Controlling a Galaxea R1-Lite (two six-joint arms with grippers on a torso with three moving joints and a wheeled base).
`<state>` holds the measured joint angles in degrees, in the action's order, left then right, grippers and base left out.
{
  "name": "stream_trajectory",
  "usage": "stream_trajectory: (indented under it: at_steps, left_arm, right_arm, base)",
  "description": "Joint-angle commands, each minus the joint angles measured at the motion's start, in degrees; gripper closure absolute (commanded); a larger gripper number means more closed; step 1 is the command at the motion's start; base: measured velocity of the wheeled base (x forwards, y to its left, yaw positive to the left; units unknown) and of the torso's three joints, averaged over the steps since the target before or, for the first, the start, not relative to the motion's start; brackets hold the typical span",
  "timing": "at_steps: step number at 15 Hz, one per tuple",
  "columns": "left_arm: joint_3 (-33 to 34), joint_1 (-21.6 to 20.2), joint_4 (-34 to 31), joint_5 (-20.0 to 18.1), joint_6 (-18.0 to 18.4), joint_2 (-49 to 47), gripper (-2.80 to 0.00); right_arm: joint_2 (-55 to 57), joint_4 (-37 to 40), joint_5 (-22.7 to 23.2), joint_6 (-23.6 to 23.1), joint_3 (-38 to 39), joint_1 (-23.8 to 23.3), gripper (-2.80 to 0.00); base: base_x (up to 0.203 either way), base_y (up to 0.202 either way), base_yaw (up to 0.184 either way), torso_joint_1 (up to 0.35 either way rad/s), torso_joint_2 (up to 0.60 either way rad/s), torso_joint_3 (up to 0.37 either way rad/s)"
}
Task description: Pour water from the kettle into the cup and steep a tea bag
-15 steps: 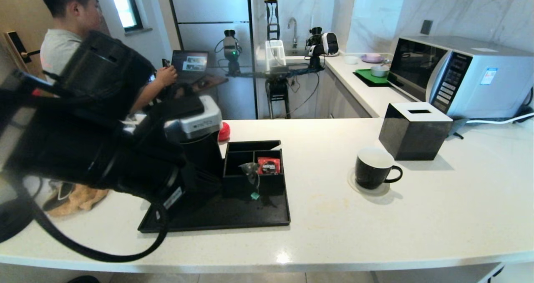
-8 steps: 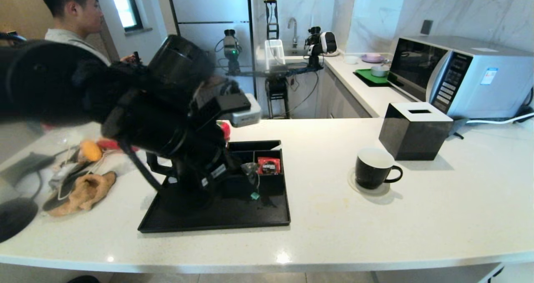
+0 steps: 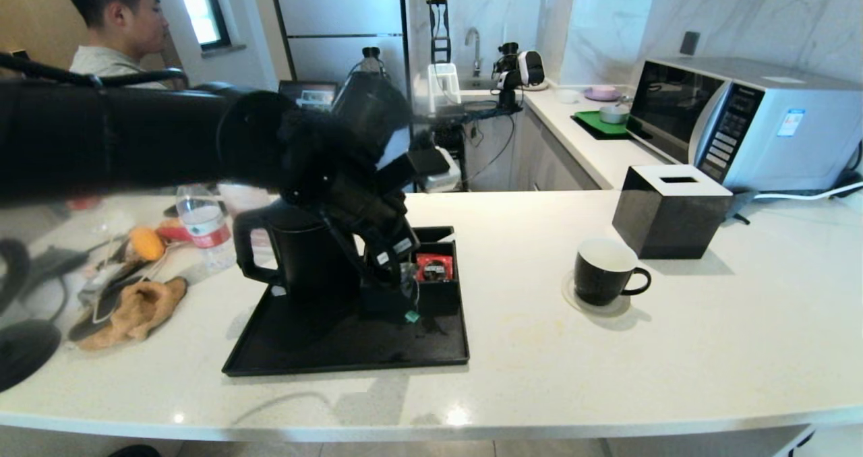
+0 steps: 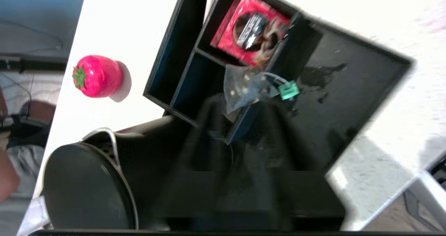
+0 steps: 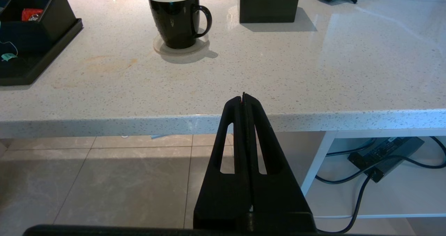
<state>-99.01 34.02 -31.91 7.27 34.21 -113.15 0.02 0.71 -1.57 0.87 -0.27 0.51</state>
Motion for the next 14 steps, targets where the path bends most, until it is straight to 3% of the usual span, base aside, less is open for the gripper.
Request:
stream_trajectory:
  at_steps: [1, 4, 9, 14]
  left_arm:
    - [-0.22, -0.62, -0.17, 0.49, 0.35, -1.84, -2.8]
    - [-1.5, -1.4, -0.17, 2.58, 0.56, -4.45, -2.8]
    - [-7.35, -3.49, -0.17, 2.75, 1.45, -10.21, -2.8]
    - [-7.43, -3.87, -0.17, 2.66, 0.95, -11.75, -2.8]
  right_arm:
    - [-0.02, 0.0, -0.01, 0.01, 0.0, 0.02, 0.0]
    - [-0.02, 0.0, -0.01, 0.01, 0.0, 0.02, 0.0]
    - [-0.02, 0.0, -0.01, 0.01, 0.0, 0.02, 0.0]
    - [-0.02, 0.0, -0.01, 0.01, 0.0, 0.02, 0.0]
  base:
    - [0.0, 0.0, 0.0, 0.0, 0.0, 0.0]
    - [0.0, 0.0, 0.0, 0.0, 0.0, 0.0]
    - [0.0, 0.0, 0.0, 0.0, 0.0, 0.0]
    - [0.0, 0.0, 0.0, 0.0, 0.0, 0.0]
